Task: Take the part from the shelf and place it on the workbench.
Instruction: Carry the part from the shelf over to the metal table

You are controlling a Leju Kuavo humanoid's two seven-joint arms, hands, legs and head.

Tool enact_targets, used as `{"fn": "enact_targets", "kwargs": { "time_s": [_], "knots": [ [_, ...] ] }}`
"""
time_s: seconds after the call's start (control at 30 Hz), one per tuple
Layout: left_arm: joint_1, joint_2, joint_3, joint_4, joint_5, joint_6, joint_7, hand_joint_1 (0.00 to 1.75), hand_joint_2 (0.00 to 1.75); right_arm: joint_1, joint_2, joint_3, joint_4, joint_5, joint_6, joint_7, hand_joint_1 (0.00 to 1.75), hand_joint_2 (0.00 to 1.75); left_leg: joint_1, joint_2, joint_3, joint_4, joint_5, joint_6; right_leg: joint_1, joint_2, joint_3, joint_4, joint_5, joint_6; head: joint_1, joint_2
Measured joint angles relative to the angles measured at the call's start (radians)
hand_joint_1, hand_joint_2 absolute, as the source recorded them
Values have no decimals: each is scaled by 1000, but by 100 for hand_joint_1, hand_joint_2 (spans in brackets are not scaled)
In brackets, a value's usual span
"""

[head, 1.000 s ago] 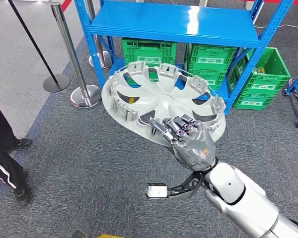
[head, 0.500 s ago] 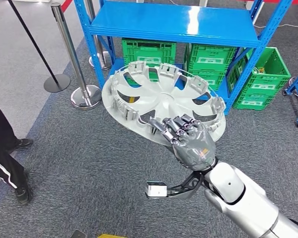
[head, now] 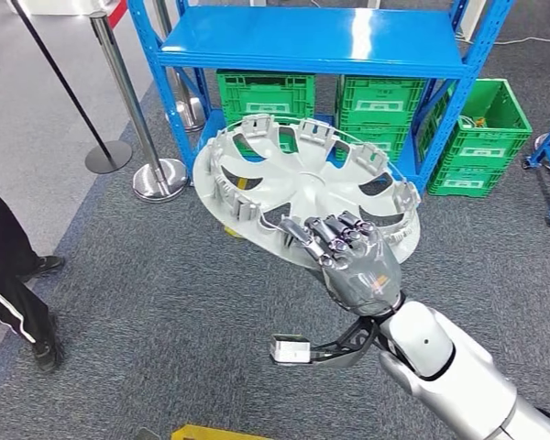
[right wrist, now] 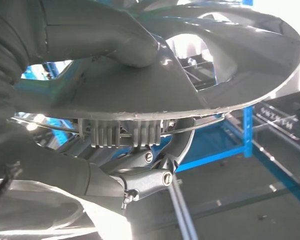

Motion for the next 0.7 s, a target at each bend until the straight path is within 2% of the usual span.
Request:
{"fn": "enact_targets", "kwargs": {
  "time_s": [0.03,0.07,0.13,0.17,0.2,0.23,0.3,0.33,0.37,0.47,0.5,0.53,0.57,0.63,0.67,0.7],
  "knots": [
    [0,0,0,0,0,0,0,0,175,0,0,0,0,0,0,0,175,175,1,0,-12,30,-30,-3,0,-2,-7,0,6,-10,-2,0],
    [0,0,-1,0,0,0,0,0,175,-1,0,0,0,0,0,0,175,175,1,0,-29,82,-74,-5,1,-4,-16,0,13,-18,-3,0],
    [0,0,-1,0,0,0,0,0,175,0,0,0,0,-1,1,1,175,175,0,1,-64,217,-161,-4,8,-6,-35,0,27,-29,-5,0],
    [0,0,-1,0,0,0,0,0,175,0,0,0,0,-1,1,1,175,175,-1,1,-69,263,-186,-1,13,-7,-45,1,35,-31,-5,0],
    [0,0,-1,0,0,0,0,0,175,0,0,0,0,-1,1,1,175,175,-3,0,-56,272,-192,4,17,-7,-55,1,42,-32,-5,0],
    [0,0,-1,0,0,0,0,0,175,0,0,0,0,-1,2,1,175,175,-6,0,-24,241,-181,11,21,-7,-64,1,49,-33,-5,0],
    [-2,1,-2,0,-2,0,0,0,175,0,0,0,-2,-2,2,1,175,175,-17,0,77,98,-145,34,26,-6,-77,0,63,-31,-5,0],
    [-3,2,-2,0,-3,0,0,0,175,-1,0,0,-3,-3,2,1,175,175,-23,1,116,34,-131,42,28,-7,-80,0,69,-28,-4,0],
    [-3,2,-2,0,-6,0,1,0,175,-1,0,0,-4,-4,2,1,175,175,-28,2,140,-7,-124,48,27,-8,-83,-1,75,-24,-4,0],
    [-1,3,-2,-1,-12,0,5,0,175,-2,0,0,-5,-6,3,1,175,175,-35,4,140,-30,-102,52,22,-13,-87,-7,93,-4,-4,0],
    [0,3,-2,-1,-13,0,6,0,175,-1,0,0,-5,-7,3,1,175,175,-34,5,135,-36,-89,55,21,-12,-93,-4,83,2,-4,0],
    [1,3,-2,-1,-13,0,6,0,175,-1,0,-1,-5,-8,3,1,175,175,-31,7,128,-43,-76,60,22,-11,-103,15,56,7,-3,0],
    [1,2,-2,-1,-14,0,6,0,175,-1,0,-1,-5,-8,4,1,175,175,-29,9,117,-48,-63,64,22,-10,-117,54,14,11,-1,0],
    [1,1,-2,-1,-15,0,6,0,175,-1,0,-1,-6,-9,4,1,175,175,-30,11,91,-48,-43,69,22,-10,-149,180,-80,17,0,0],
    [1,1,-2,-1,-16,0,6,0,175,0,0,-1,-6,-9,4,1,175,175,-31,11,78,-47,-34,70,22,-10,-157,236,-103,20,0,0],
    [1,1,-2,-1,-16,0,6,0,175,0,0,-1,-6,-9,4,1,175,175,-32,11,65,-46,-25,69,22,-10,-153,268,-103,22,0,0]
  ]
}}
